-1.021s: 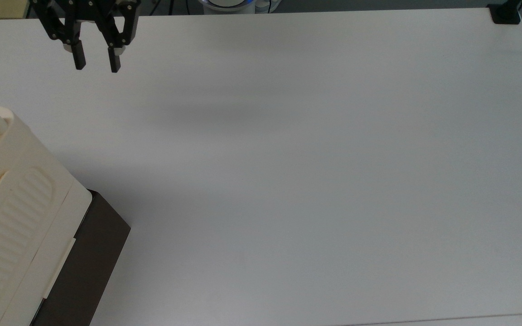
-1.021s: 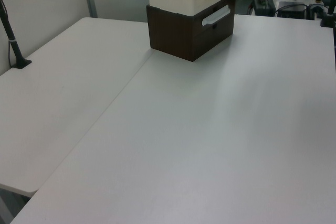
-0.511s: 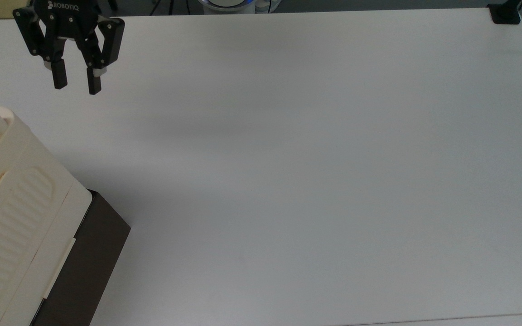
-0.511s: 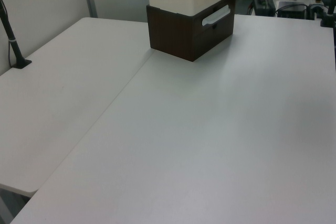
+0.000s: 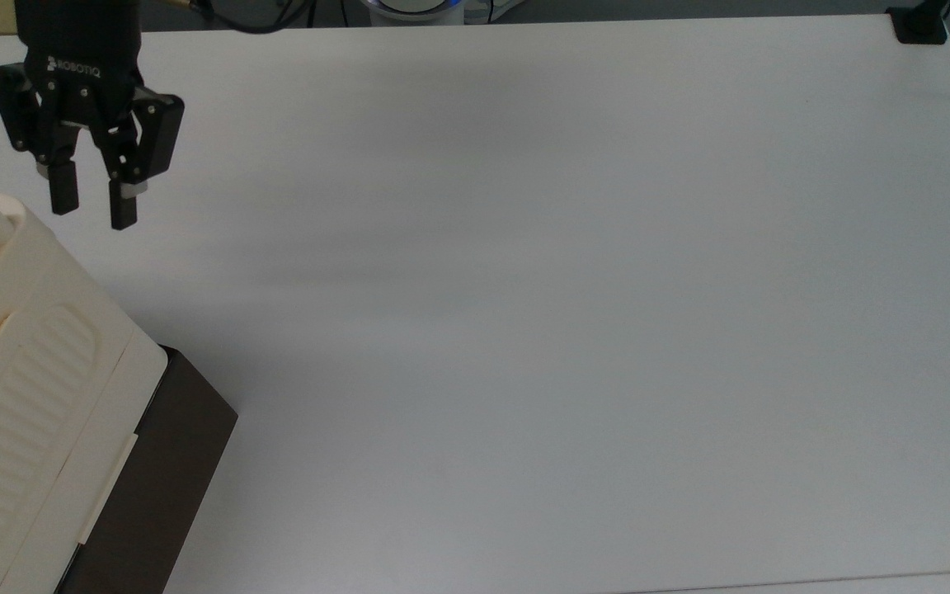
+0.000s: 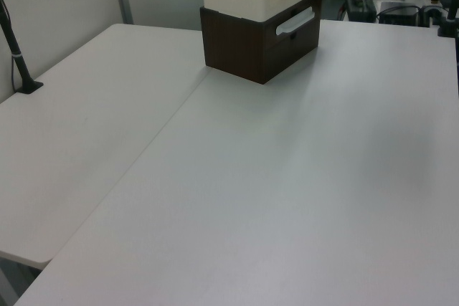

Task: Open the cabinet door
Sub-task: 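Move the open gripper to the orange handle on the cabinet door, then close the gripper on the orange door handle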

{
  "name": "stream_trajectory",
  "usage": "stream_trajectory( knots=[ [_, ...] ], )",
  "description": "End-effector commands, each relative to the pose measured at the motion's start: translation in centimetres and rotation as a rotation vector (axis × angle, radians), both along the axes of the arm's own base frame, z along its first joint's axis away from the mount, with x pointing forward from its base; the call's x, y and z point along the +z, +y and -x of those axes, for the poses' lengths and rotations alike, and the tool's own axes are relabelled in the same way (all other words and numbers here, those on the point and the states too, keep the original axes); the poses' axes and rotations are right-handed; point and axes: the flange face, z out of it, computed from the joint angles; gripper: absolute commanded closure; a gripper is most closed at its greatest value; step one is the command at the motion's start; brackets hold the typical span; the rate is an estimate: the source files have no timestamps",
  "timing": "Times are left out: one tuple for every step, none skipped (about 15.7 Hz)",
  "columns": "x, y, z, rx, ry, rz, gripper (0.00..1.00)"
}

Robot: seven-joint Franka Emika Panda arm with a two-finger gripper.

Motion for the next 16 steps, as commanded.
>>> stream_trajectory(
  knots=[
    [0.7,-1.1,-1.4,-0.037,-0.044,0.006,0.48],
    [0.7,-1.2,-1.8,-0.038,-0.054,0.011,0.48],
    [0.5,-1.3,-2.1,-0.04,-0.069,0.015,0.48],
    [0.5,-1.3,-2.3,-0.051,-0.092,0.012,0.48],
    [0.6,-1.3,-2.4,-0.055,-0.111,0.013,0.48],
    [0.6,-1.4,-2.4,-0.056,-0.113,0.015,0.48],
    [0.5,-1.8,-2.3,-0.061,-0.113,0.019,0.48],
    [0.5,-1.8,-2.3,-0.061,-0.114,0.019,0.49],
    [0.1,-1.9,-2.5,-0.062,-0.112,0.021,0.51],
    [0.1,-2.0,-2.6,-0.062,-0.12,0.023,0.56],
    [0.1,-2.0,-2.6,-0.062,-0.126,0.024,0.65],
    [0.0,-1.9,-2.7,-0.061,-0.127,0.024,0.77],
    [-0.1,-2.0,-2.7,-0.061,-0.125,0.026,0.93],
    [-0.1,-1.9,-2.7,-0.057,-0.125,0.027,1.0],
    [-0.2,-2.2,-2.6,-0.06,-0.123,0.03,1.0],
    [-0.2,-2.5,-2.6,-0.064,-0.121,0.031,1.0]
  ],
)
